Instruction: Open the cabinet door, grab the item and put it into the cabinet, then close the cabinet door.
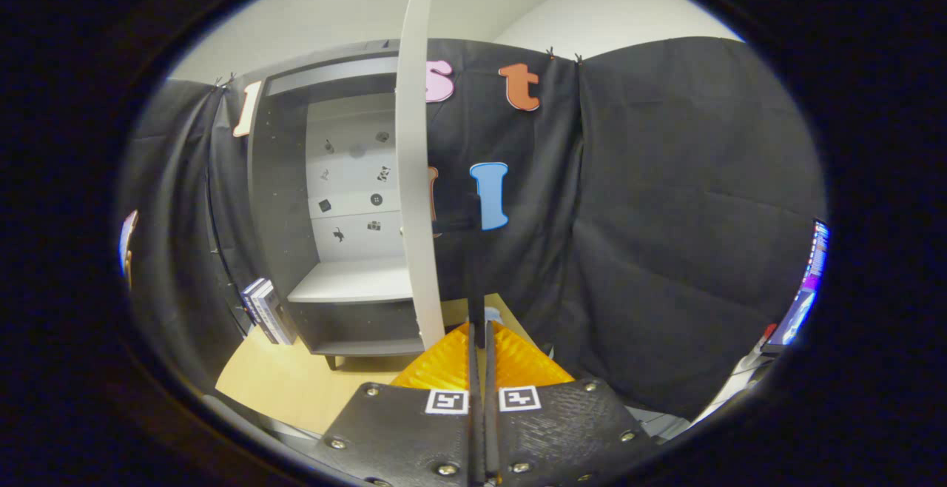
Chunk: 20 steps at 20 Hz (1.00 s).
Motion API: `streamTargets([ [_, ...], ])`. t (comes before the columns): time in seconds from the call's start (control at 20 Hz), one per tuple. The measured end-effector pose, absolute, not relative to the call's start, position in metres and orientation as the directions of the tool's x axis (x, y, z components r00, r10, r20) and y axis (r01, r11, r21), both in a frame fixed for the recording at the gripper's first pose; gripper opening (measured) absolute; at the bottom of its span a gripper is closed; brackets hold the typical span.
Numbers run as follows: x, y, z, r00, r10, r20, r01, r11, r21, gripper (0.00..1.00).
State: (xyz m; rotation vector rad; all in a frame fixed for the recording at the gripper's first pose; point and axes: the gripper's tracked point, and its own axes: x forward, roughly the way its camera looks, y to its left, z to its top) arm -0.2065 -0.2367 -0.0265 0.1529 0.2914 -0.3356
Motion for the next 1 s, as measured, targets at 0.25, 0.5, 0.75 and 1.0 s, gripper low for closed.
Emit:
streamTargets([
  [0.25, -0.210, -0.221, -0.020, 0.916, -0.291, -0.278, 0.331, 0.937, 0.112, 0.01],
  [0.5, -0.211, -0.193, -0.014, 0.936, -0.257, -0.240, 0.284, 0.955, 0.086, 0.01],
  [0.75, -0.180, -0.112, -0.022, 0.966, -0.129, -0.222, 0.140, 0.989, 0.036, 0.01],
  [1.0, -0.152, -0.062, -0.053, 0.967, -0.015, -0.256, 0.034, 0.997, 0.069, 0.01],
])
